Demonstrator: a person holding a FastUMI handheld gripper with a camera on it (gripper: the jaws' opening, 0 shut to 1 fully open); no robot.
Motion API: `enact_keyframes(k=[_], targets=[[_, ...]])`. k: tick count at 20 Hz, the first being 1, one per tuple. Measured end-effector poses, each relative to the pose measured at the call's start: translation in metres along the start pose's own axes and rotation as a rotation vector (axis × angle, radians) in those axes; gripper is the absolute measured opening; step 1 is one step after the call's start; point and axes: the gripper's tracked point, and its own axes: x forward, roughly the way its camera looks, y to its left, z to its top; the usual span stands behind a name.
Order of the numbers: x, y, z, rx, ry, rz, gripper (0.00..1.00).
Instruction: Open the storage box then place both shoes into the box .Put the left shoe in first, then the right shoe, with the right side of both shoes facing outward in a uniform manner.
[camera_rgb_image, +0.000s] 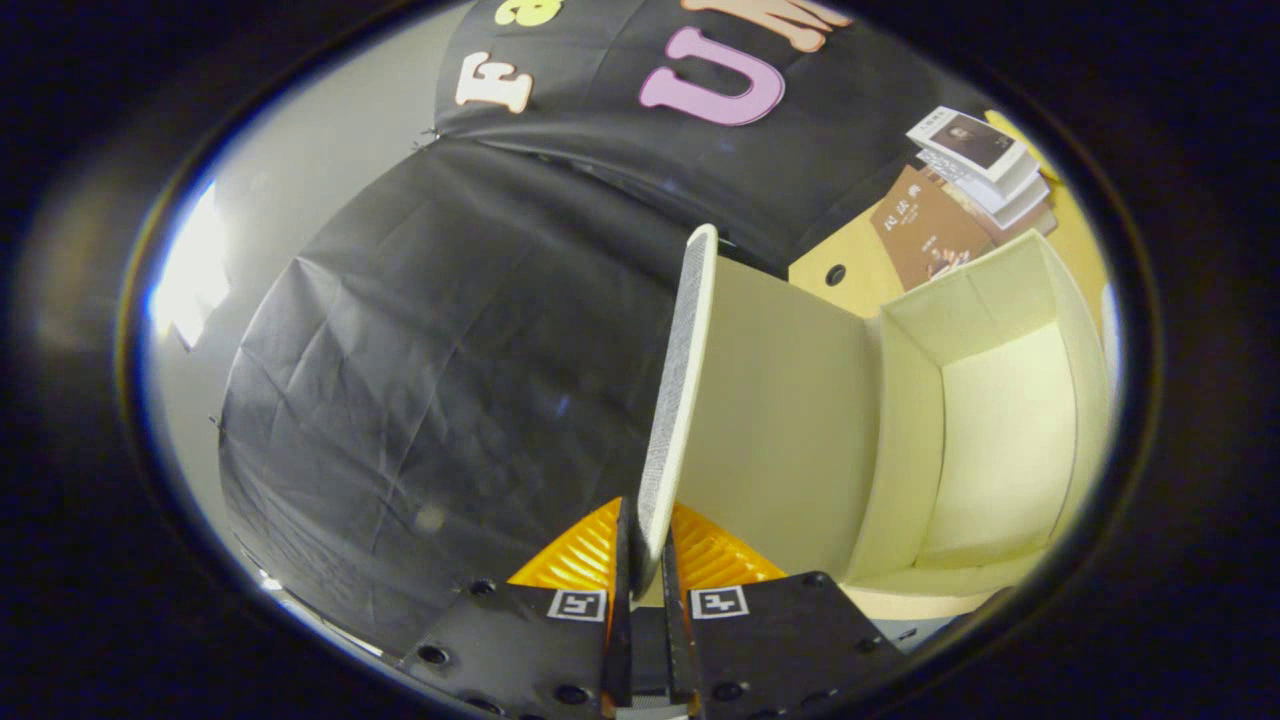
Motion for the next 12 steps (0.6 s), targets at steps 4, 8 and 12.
enact_keyframes(k=[4,8,12], targets=[[0.021,0.008,-0.014,-0.067,0.004,-0.027,0.33],[0.021,0.012,-0.021,-0.108,-0.008,-0.002,0.66],[0.014,0.016,-0.036,-0.18,0.039,0.021,0.99]])
